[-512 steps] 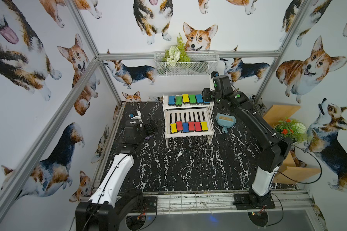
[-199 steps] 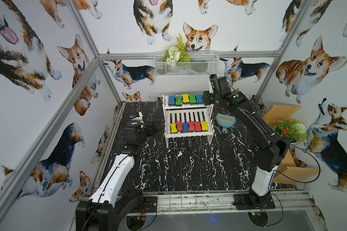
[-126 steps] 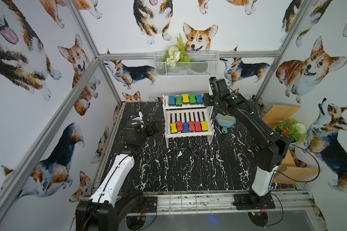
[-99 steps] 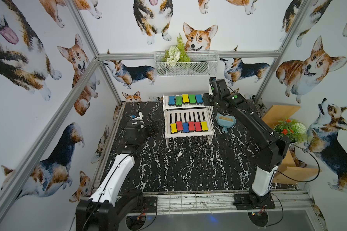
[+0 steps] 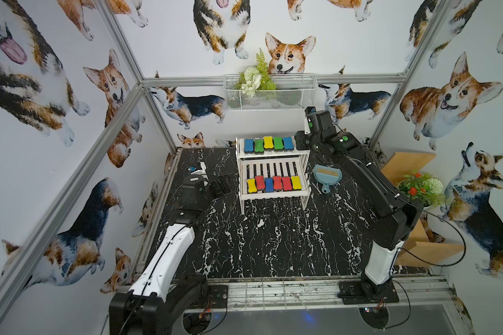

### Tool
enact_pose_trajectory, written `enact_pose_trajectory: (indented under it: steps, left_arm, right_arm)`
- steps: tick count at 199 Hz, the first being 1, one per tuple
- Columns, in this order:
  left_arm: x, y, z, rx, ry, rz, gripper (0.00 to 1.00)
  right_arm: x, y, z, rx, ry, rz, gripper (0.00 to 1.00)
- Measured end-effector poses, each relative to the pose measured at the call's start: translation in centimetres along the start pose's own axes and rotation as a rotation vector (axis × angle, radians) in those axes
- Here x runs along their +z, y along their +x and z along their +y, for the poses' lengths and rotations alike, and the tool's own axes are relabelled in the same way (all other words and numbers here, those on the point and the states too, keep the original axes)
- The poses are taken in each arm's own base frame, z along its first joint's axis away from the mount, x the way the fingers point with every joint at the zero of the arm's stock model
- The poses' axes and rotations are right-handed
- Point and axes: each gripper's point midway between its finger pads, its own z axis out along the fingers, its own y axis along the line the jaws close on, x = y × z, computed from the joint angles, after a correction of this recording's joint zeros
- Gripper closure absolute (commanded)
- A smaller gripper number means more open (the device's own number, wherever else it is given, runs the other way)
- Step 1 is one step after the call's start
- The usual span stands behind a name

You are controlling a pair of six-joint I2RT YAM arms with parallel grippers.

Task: Remove the whiteboard erasers from the shelf
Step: Pick up the whiteboard eraser from the shelf, then place the whiteboard eraser at the center of the board.

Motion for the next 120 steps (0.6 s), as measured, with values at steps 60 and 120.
enact_pose_trajectory:
  steps: [60,120]
  left_arm:
    - [-0.2,-0.1,0.1,0.001,-0.010,-0.012,0.01]
    - [-0.2,0.0,-0.1,0.004,-0.005,-0.008,0.01]
  right_arm:
    - [-7.3,8.8,-0.3,0.032,-0.054,0.014,0.65]
    - [-10.7,25.3,-1.6,0.109,-0.097,0.120,0.66]
